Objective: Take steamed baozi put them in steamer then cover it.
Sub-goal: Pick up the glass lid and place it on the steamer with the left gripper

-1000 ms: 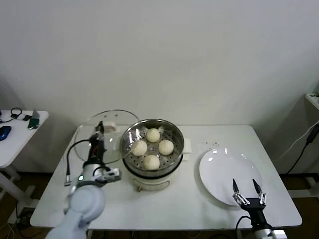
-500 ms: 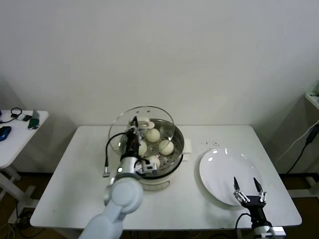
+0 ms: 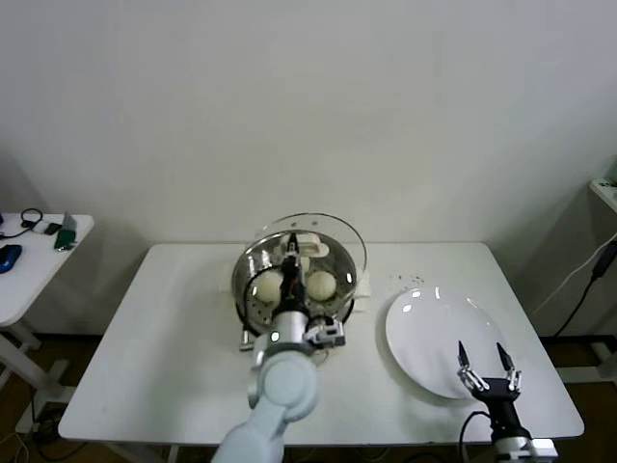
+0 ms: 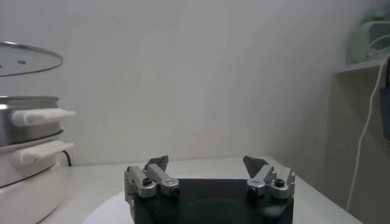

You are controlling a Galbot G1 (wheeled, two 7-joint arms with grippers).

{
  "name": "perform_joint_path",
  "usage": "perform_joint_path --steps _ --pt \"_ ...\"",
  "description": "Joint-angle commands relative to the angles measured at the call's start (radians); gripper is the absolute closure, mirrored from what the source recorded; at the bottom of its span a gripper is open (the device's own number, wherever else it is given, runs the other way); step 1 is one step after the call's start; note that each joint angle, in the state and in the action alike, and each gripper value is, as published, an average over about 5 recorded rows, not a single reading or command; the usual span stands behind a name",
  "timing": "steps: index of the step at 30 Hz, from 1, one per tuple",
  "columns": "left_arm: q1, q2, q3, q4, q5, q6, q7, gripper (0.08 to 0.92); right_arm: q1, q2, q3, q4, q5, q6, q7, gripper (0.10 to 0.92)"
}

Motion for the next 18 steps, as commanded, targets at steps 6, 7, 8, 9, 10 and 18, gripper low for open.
perform_joint_path --steps 6,7,8,9,10,18 --pt "0.066 -0.041 -0.017 0.045 0.086 -0.024 -0.023 0.856 -0.003 -0.003 0.007 -0.011 0.004 0.020 -0.002 0.203" --pt "0.065 -0.036 -0.018 0.048 0.083 -0.024 -0.023 0.856 -0.004 -0.003 0.007 -0.011 0.004 0.021 -0.002 0.203" --pt "0.063 -0.031 -0.020 0.051 0.081 -0.025 -0.024 0.856 -0.005 -0.004 0.008 -0.011 0.004 0.022 -0.002 0.203" --pt "0.061 -0.026 -0.022 0.055 0.080 -0.026 -0.025 0.856 -0.006 -0.004 0.009 -0.011 0.004 0.023 -0.003 0.203" --pt "0.060 -0.022 -0.024 0.058 0.079 -0.027 -0.026 0.856 -0.007 -0.004 0.010 -0.010 0.004 0.023 -0.003 0.203" --pt "0.052 0.008 -0.042 0.068 0.072 -0.033 -0.021 0.856 -0.015 -0.004 0.021 -0.007 0.005 0.027 -0.005 0.203"
